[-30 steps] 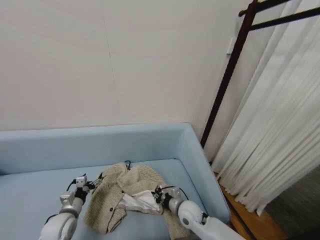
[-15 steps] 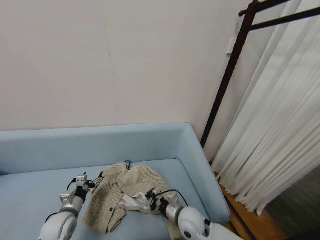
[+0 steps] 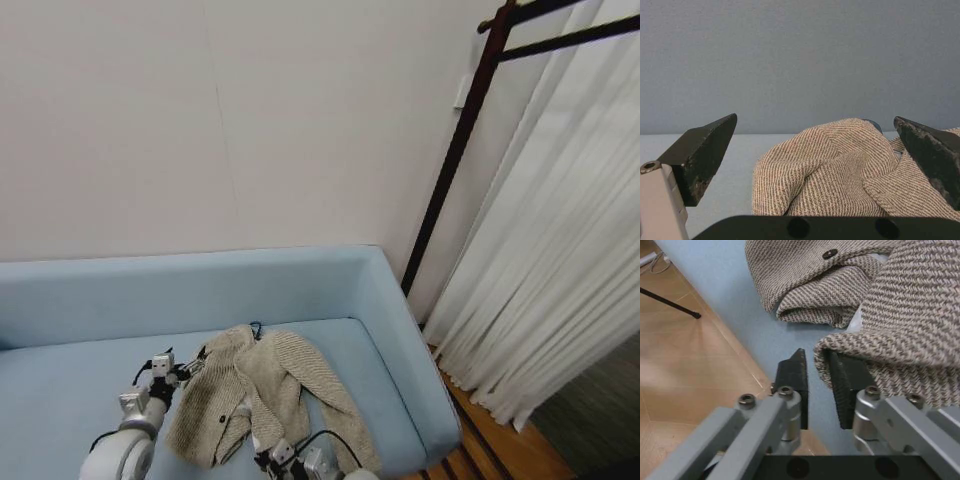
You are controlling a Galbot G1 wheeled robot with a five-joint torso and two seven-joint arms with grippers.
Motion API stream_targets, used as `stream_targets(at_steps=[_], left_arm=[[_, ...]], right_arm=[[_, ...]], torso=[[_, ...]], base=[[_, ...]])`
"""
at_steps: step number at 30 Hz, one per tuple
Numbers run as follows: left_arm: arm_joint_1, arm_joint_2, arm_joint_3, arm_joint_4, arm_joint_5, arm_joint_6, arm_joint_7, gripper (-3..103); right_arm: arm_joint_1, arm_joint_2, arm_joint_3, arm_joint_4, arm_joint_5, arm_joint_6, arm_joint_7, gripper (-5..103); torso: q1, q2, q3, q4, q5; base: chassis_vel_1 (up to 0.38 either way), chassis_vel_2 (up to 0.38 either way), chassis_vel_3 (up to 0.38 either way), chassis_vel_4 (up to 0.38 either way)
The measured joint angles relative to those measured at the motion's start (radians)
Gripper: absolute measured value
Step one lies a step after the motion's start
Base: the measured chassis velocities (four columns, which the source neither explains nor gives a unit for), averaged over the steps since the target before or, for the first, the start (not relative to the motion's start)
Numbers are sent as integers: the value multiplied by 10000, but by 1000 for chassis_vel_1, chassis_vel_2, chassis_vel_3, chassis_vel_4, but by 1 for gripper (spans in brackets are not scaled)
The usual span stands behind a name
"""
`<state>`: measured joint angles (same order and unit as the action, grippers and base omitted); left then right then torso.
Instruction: Pick up the clothes from the sofa and hang them on the clothes hanger.
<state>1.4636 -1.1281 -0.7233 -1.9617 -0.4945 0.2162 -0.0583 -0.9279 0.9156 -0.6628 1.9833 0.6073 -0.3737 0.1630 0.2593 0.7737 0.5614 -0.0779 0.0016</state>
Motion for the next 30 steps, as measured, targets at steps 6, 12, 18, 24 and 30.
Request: stream_targets(at_steps=[6,12,18,24,30], left_arm=[[-284,-3,89,184,2,-1,-5,100],[-491,-22,191,361,-2,0,-9,100],[-688,60,284,538,-16,-1,-18,100],[-827,112,360,675,-30,-1,-41,100],[-905,164,452,767,-34,-21,-52,100]], right_arm=[[245,-940,79,790,485,-60,495,37],[1029,-1534,283,1601,1876,-336,1256,58],[1847,-1709,221,2211,2890,-601,1762,80],[2255,-1667,92,2788,3652,-851,2457,99],[2724,-1694,392,2668,3512,-871,2300,100]], torso=[[0,0,0,-1,-1],[0,0,1,0,-2],[0,0,1,0,-1],[1,0,1,1,-2],[1,0,0,-3,-3]], base=[[0,0,0,0],[0,0,0,0],[0,0,0,0],[0,0,0,0],[0,0,0,0]])
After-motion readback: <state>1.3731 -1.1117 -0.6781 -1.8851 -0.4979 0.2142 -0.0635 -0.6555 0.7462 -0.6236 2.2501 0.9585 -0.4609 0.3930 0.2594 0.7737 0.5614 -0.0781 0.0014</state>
